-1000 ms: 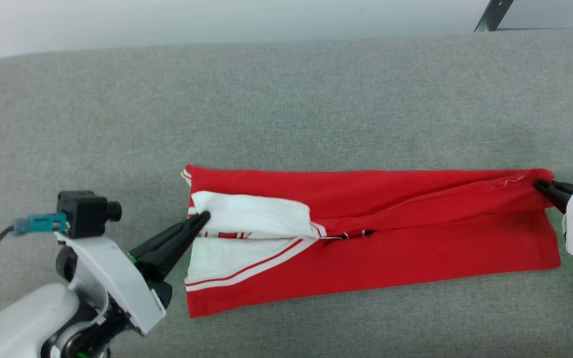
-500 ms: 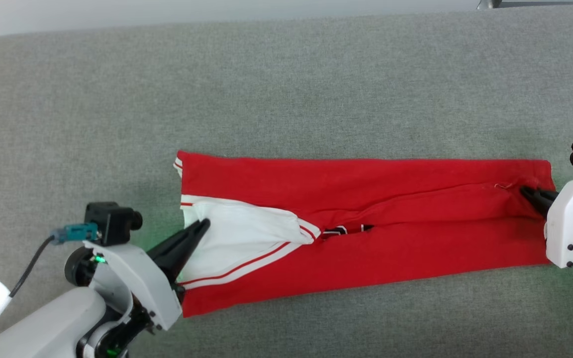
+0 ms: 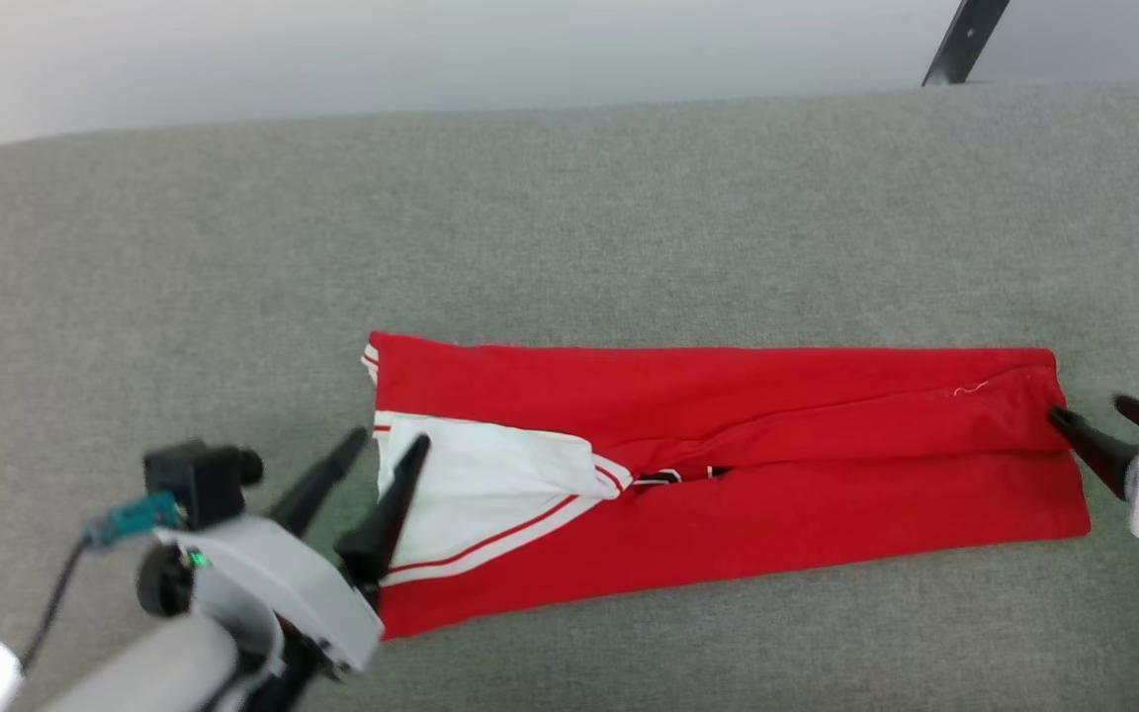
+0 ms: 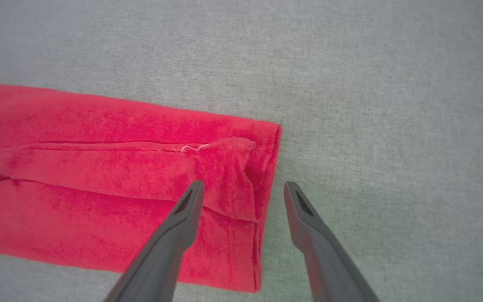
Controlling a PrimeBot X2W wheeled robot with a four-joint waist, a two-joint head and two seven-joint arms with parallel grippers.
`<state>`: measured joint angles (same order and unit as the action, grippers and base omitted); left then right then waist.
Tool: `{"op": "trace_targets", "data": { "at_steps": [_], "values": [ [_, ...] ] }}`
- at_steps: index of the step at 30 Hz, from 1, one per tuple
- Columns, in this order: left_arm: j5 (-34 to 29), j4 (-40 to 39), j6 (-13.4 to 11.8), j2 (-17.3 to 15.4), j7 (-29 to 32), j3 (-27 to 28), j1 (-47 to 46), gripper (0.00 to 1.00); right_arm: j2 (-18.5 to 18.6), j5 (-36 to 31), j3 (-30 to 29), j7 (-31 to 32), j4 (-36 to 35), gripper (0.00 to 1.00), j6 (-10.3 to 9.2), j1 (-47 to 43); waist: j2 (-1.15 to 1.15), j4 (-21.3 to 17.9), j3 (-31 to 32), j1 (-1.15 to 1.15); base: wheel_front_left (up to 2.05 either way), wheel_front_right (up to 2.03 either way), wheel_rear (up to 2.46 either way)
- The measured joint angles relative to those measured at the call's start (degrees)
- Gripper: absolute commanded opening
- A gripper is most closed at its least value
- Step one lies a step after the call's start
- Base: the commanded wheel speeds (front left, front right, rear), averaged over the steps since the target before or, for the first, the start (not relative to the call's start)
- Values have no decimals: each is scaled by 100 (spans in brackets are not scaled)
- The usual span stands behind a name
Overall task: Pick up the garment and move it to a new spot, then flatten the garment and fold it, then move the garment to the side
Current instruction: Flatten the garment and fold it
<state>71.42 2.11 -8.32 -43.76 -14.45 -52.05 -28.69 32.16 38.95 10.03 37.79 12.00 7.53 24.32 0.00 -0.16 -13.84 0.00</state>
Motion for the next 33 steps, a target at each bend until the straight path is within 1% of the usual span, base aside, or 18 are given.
{"op": "trace_targets", "data": {
  "at_steps": [1,3,5,8,10,13,16,23,27,31,33],
  "values": [
    [-7,-62,-88,75,-21,94,146,100,48,26,-57,67,4,100,0,-58,0,7,39,0,0,0,0],
    [-75,-178,-183,210,-45,235,411,100,115,68,-166,183,18,100,0,-183,0,42,91,0,0,0,0],
    [-209,-240,-283,381,-46,512,687,100,124,86,-300,324,37,100,-1,-291,0,106,120,0,0,0,0],
    [-486,-274,-312,683,-67,971,1110,100,120,86,-513,519,77,100,0,-465,0,220,146,0,0,0,0],
    [-757,-225,-334,881,-66,1279,1384,100,119,73,-656,631,126,100,0,-535,0,304,161,0,0,0,0],
    [-1329,-152,-385,1170,-68,1758,1658,100,58,15,-817,804,221,100,0,-584,0,434,182,0,0,0,0],
    [-1953,-98,-399,1473,-68,2049,1902,100,-14,-73,-883,988,343,100,0,-587,0,556,198,0,0,0,0],
    [-3409,16,-321,2094,-68,2695,2119,100,-254,-345,-975,1344,709,100,-1,-312,0,788,168,0,0,0,0],
    [-4013,-33,-115,2442,-68,3061,2201,100,-310,-604,-1080,1538,911,100,0,-134,0,876,115,0,0,0,0],
    [-4629,12,27,2655,-68,3281,2202,100,-365,-915,-1174,1638,1085,100,0,125,0,928,19,0,0,0,0],
    [-4798,64,137,2789,-68,3385,2201,100,-426,-1035,-1244,1675,1202,100,0,238,0,949,-36,0,0,0,0]
  ]
}}
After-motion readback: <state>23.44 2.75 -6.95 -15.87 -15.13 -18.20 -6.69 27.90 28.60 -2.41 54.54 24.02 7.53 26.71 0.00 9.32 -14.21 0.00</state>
